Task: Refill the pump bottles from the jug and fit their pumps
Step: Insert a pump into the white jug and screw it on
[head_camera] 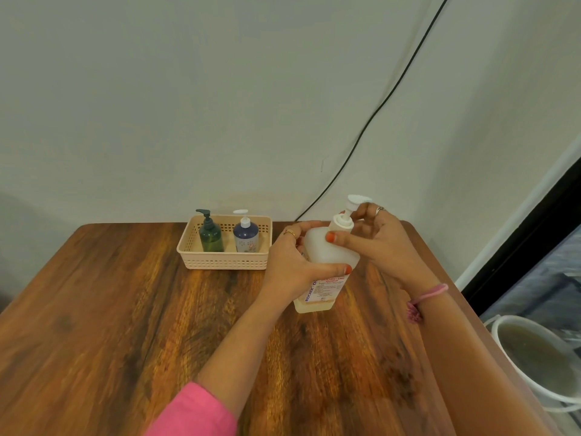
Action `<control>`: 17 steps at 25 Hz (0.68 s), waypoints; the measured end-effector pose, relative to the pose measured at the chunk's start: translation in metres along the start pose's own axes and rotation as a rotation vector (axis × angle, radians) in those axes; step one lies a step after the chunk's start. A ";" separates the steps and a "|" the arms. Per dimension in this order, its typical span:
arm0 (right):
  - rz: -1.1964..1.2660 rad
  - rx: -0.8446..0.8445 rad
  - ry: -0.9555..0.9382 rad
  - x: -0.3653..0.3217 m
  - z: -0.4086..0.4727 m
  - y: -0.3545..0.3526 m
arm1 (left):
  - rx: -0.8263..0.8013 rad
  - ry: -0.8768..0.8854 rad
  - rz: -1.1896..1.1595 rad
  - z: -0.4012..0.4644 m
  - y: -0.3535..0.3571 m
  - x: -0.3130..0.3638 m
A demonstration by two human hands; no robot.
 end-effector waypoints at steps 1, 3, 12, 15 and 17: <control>-0.047 0.011 0.014 0.002 0.001 0.000 | -0.002 0.003 0.009 0.000 0.000 0.000; -0.036 -0.081 0.063 0.006 0.002 0.001 | -0.011 0.004 0.016 0.000 0.001 0.000; -0.073 -0.029 0.035 0.005 0.003 0.002 | 0.007 -0.021 0.002 0.003 0.005 -0.007; 0.133 -0.215 0.114 0.007 0.001 0.001 | 0.007 -0.010 0.010 0.004 0.005 -0.006; 0.155 -0.156 0.095 0.008 0.002 -0.001 | 0.010 -0.006 0.018 0.005 0.006 -0.004</control>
Point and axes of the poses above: each hand's wrist, its own z-axis towards the middle knuckle, its own y-axis out of the palm, x = y × z, the point moved 6 cm from there along z, towards the middle knuckle, and after that the axes turned 3 degrees about x, right-handed, at the moved point
